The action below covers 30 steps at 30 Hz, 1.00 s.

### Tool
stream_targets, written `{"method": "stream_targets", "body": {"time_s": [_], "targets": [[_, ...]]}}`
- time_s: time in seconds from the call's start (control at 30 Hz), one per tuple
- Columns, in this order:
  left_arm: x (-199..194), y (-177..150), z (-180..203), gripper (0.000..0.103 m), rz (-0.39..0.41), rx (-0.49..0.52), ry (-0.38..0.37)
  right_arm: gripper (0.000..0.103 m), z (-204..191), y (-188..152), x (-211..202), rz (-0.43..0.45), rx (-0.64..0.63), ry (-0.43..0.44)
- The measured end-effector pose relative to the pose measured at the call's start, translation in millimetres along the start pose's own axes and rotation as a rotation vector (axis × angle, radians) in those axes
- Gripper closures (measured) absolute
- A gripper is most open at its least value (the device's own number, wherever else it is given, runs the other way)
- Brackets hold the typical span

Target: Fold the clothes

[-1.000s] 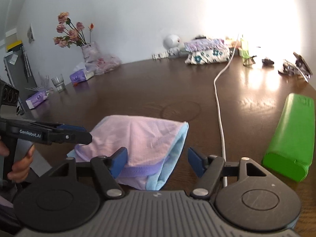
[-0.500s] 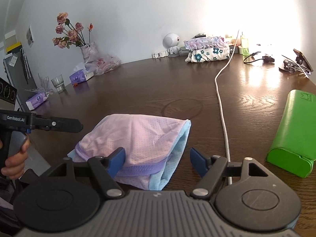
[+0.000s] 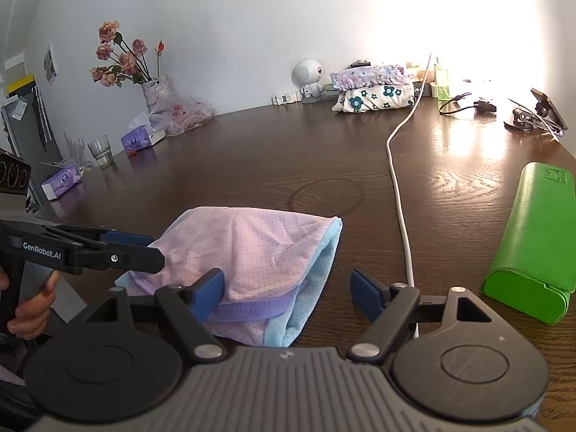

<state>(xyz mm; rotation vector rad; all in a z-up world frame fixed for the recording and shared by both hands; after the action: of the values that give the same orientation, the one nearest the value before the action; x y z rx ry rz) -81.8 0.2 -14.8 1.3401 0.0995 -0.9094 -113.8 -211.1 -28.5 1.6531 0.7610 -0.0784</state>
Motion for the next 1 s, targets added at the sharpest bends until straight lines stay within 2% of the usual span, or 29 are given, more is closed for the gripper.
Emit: {"method": "stream_targets", "body": {"time_s": [0.43,0.67,0.8,0.93,1.0], "targets": [[4,2,1,0.028,0.007,0.021,0.001,0.022,0,-1,2,0.0,0.001,-0.009],[-9,15,-8,0.028,0.04,0.001,0.034,0.022,-1,7,-5,0.025,-0.012,-0.013],[-6,14,-3,0.028,0.006,0.007,0.017,0.022,-4,12,-3,0.019,0.0,0.022],[3,6,4,0.034,-0.038,0.015,0.02,0.023,-10,5,8,-0.04,-0.044,-0.015],[5,3,9,0.037,-0.043,0.047,0.049,0.026,-16,0,11,-0.062,-0.088,-0.036]]}}
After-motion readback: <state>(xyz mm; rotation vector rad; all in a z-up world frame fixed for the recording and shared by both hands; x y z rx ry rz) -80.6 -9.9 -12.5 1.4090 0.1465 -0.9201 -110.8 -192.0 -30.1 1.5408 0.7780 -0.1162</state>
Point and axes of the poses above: each gripper's, at about its wrist camera, not at the fingertips, and x roughly the way its jaws point, z to its right, y to its top, the point moved 6 cm from there along x, roughly the way its jaws point, and after that the axes turned 5 degrees about z, right-handed, at the moved point
